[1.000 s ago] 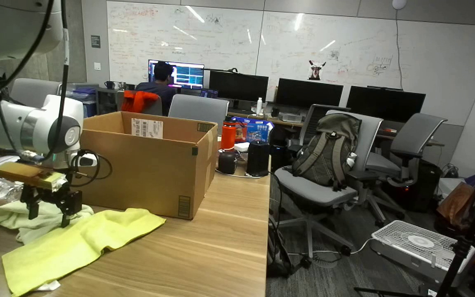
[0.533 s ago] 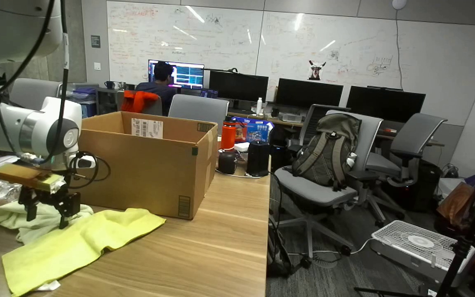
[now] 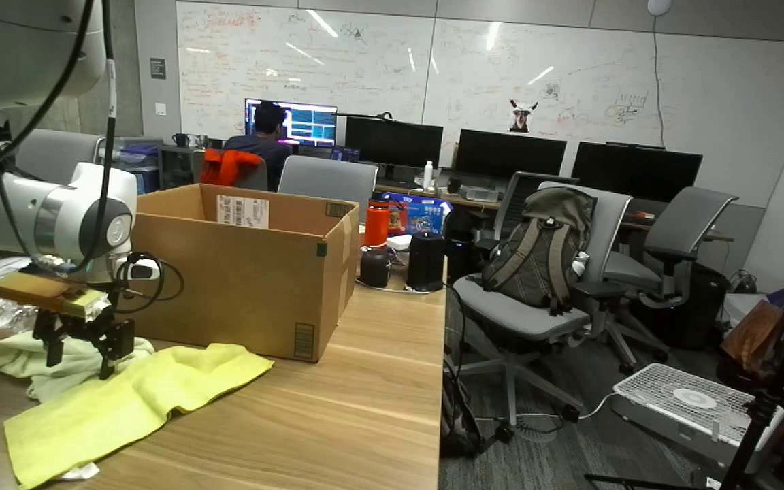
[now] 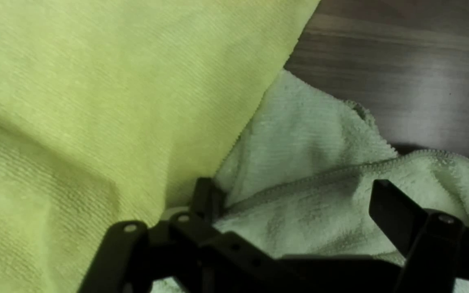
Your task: Pick the cloths on the table and put them in the box
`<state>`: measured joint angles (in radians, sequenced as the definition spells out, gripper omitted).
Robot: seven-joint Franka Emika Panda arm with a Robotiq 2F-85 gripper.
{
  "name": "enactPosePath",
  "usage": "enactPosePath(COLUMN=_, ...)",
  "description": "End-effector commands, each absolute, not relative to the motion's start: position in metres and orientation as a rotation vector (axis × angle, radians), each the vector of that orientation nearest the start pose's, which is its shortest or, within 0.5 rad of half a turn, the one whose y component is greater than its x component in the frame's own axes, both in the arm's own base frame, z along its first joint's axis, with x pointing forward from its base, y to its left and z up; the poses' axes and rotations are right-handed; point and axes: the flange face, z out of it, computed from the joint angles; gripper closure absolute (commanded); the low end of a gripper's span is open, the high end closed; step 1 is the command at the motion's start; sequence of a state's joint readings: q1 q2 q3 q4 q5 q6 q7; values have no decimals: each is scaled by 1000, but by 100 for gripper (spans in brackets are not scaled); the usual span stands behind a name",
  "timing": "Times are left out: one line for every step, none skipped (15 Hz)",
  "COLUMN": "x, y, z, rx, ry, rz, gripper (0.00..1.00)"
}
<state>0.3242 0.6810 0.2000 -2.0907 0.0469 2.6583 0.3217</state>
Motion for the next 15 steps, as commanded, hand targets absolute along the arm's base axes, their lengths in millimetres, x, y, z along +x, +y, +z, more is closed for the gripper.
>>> enactPosePath(x=485, y=286, z=89, rx=-3026, ry=-185, rz=210, gripper=0)
enactPosePath(x=485, y=286, z=89, rx=-3027, ry=-185, rz=210, gripper=0)
enactPosePath(x=485, y=285, z=88, rx=-3027, ry=-186, rz=214, gripper=1)
enactPosePath(x=485, y=285, z=88, rx=-3029, ry=-186, rz=214, gripper=0)
enactPosePath(x=484, y=284, z=87, rx=-3038, ry=-189, rz=213, gripper=1)
enactPosePath(x=484, y=283, z=85, rx=-3045, ry=-190, rz=214, gripper=0)
enactPosePath(x=484, y=281, z=83, rx=-3053, ry=-189, rz=222, gripper=0)
enactPosePath(x=484, y=280, z=81, rx=-3057, ry=-184, rz=225, gripper=0)
enactPosePath(x=483, y=278, z=78, rx=-3061, ry=-179, rz=233, gripper=25)
enactPosePath(x=483, y=276, z=76, rx=-3066, ry=-179, rz=238, gripper=26)
enactPosePath(x=483, y=275, z=75, rx=-3070, ry=-176, rz=239, gripper=35)
enactPosePath(x=483, y=273, z=74, rx=-3073, ry=-172, rz=243, gripper=42)
enactPosePath(x=484, y=272, z=74, rx=-3073, ry=-167, rz=245, gripper=51)
enactPosePath(x=485, y=271, z=74, rx=-3075, ry=-163, rz=243, gripper=58)
enactPosePath(x=485, y=272, z=75, rx=-3073, ry=-164, rz=242, gripper=64)
